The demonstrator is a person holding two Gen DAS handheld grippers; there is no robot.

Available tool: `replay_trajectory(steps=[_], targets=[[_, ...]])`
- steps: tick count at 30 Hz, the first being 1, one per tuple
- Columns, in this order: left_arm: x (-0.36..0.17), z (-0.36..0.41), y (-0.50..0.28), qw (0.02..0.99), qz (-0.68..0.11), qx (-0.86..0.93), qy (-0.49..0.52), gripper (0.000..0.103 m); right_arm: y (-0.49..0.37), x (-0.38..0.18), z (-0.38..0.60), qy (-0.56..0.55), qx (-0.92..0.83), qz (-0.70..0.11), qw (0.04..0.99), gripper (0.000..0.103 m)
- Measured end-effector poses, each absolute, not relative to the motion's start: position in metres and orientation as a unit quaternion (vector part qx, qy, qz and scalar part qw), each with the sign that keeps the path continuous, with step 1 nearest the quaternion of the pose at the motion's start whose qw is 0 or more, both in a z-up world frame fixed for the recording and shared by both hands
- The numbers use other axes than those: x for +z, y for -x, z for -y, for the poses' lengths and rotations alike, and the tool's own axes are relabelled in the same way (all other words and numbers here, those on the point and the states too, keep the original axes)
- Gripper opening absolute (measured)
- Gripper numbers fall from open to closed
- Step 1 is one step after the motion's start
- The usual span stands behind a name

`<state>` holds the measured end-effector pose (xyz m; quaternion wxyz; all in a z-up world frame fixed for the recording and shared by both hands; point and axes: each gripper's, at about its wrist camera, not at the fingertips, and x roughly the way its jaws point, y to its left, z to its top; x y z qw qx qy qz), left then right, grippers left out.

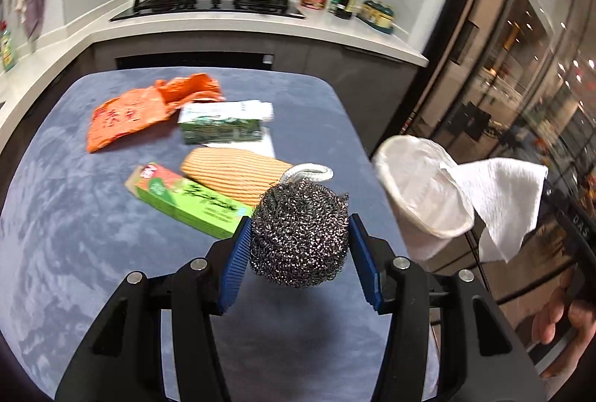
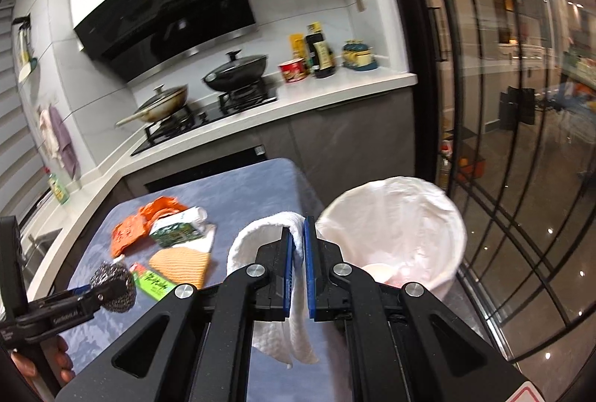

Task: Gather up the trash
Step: 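Carry the paper towel and steel wool over the bin opening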

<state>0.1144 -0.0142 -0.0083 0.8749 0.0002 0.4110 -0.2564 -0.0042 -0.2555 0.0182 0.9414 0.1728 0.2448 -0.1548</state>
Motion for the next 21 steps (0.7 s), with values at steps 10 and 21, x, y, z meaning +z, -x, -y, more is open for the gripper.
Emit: replay_trajectory(steps=[10,21], targets=[[-0.006,0.074,-0.085,0.86,-0.411,-0.301,-0.035,0.049,0.035,0.02,0.305,-0.184,-0.197,-0.229,0.936,0.006],[-0.005,0.137,-0.067,0.848,-0.405,-0.335,-0.071,0.05,0.035,0.02,0.34,-0.184,-0.216,-0.223,0.933,0.006]])
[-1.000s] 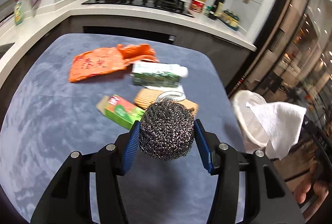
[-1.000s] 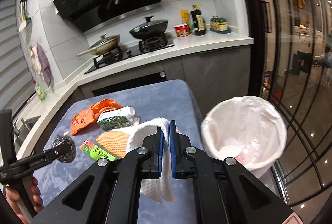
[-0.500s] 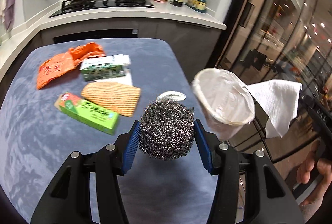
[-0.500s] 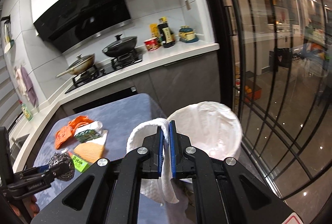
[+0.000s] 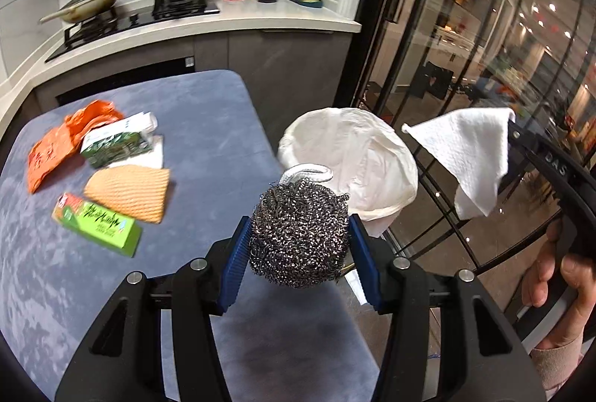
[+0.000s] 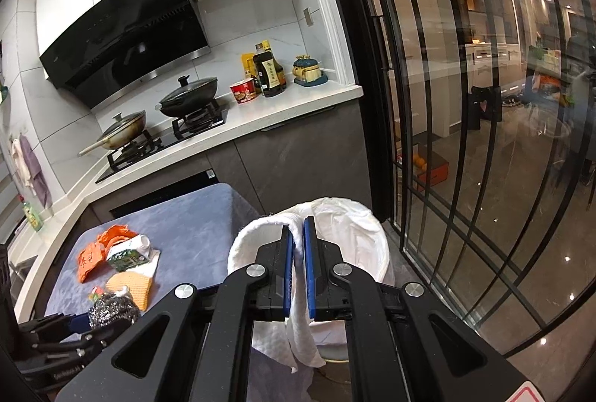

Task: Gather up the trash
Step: 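Carry the paper towel and steel wool over the bin opening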

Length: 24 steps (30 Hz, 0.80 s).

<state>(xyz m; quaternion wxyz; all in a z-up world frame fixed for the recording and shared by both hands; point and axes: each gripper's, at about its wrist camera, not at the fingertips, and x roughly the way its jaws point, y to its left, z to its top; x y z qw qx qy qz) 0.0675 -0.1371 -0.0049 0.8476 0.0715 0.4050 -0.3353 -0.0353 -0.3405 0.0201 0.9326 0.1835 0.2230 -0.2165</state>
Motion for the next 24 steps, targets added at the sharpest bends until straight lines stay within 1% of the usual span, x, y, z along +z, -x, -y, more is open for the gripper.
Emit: replay_trajectory(steps=[13,24], targets=[[-0.008,0.199,-0.077,0.843,-0.392,-0.353,-0.102,0.05,0.004,0.016,0.367,-0.175,-0.219,-0.23,0.932,0.006],[-0.023,0.245,-0.095,0.834,-0.396,-0.364,-0.125,0.05,-0.028,-0.005,0.388,-0.171,-0.227,-0.268,0.921,0.006]])
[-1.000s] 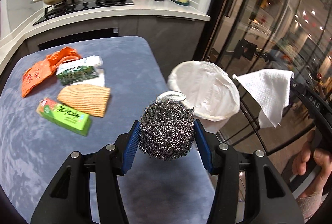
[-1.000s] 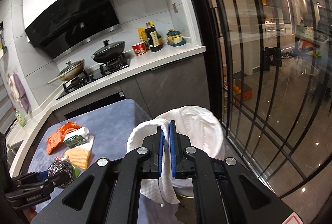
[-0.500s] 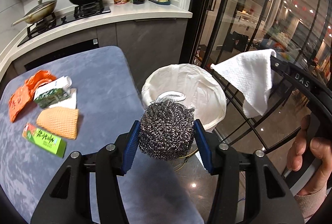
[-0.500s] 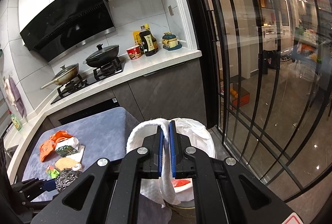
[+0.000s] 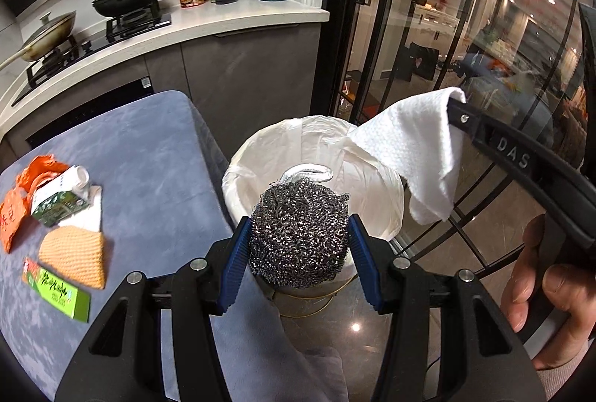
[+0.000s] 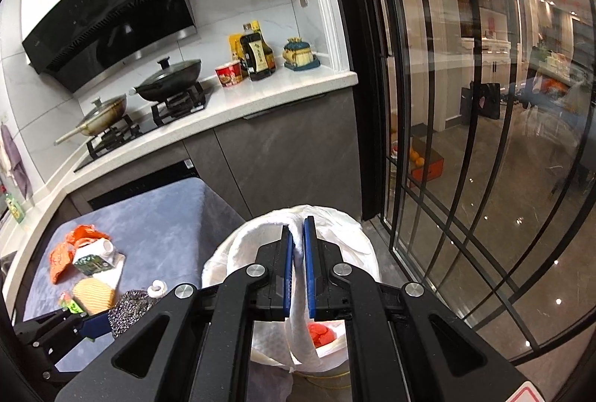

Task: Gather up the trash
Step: 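Carry the paper towel and steel wool over the bin opening, then open the left tool to drop the steel wool while the right tool drops the towel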

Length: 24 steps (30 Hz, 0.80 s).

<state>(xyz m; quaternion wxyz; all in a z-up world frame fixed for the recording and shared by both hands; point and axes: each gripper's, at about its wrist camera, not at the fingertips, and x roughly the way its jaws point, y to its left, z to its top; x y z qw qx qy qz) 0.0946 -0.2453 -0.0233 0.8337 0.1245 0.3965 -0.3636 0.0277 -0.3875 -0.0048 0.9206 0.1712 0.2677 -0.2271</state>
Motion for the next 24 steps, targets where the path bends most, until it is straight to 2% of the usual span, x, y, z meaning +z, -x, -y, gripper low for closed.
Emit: replay_trajectory(steps=[18,23,24], targets=[[-0.053,0.282,-0.123,0.817,-0.421,-0.367,-0.143,0.051,-0.068,-0.038,0.405,-0.17,-0.239,-0.317,0.902,0.006],[-0.053,0.285,-0.125,0.823,-0.412,-0.362,-0.147,0.058,-0.076,-0.04,0.403,-0.164,-0.244,-0.319,0.901,0.008],[-0.052,0.286,-0.125,0.824,-0.411,-0.36,-0.148,0.063,-0.076,-0.039,0.404,-0.164,-0.246,-0.318,0.901,0.01]])
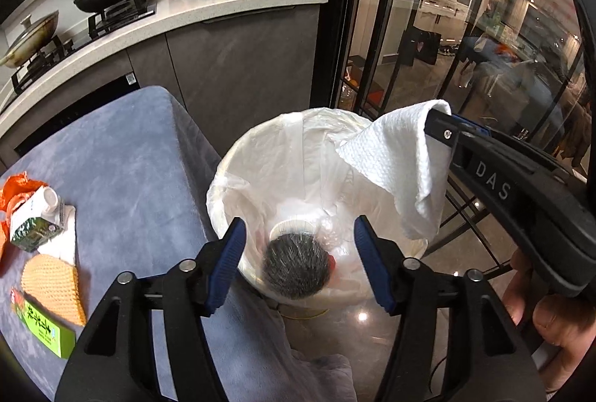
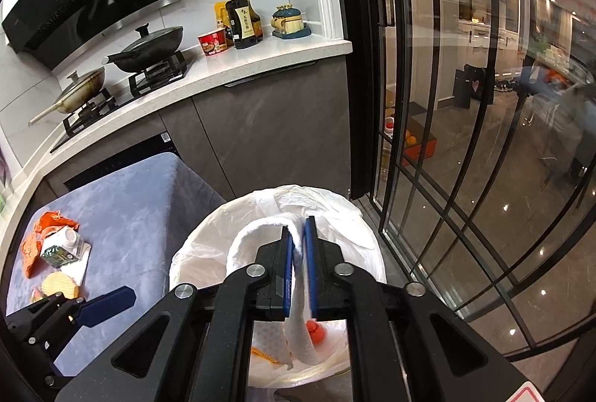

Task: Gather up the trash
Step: 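Open the left tool to drop the steel wool while the right tool drops the towel, then move both open tools back from the bin to the table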

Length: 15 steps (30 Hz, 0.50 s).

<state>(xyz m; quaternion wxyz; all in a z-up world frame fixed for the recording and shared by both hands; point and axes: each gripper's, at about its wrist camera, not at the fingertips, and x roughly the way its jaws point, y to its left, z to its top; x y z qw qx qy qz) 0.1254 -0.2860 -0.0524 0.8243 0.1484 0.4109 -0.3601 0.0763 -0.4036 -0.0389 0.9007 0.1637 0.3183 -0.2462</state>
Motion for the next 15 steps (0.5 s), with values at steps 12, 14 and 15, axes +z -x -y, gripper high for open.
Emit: replay_trajectory(steps=[12,14,15], targets=[[-0.044,0.279,-0.132,0.834,-0.402,-0.353,-0.136,0.072,-0.071,-0.028,0.399,-0.157,-0.254,-0.293,0.908,0.034],[-0.042,0.276,-0.131,0.835,-0.401,-0.352,-0.134,0.072,-0.07,-0.024,0.395,-0.15,-0.254,-0.288,0.911,0.036],[-0.041,0.275,-0.131,0.835,-0.401,-0.352,-0.133,0.072,-0.069,-0.022,0.392,-0.147,-0.253,-0.285,0.913,0.038]])
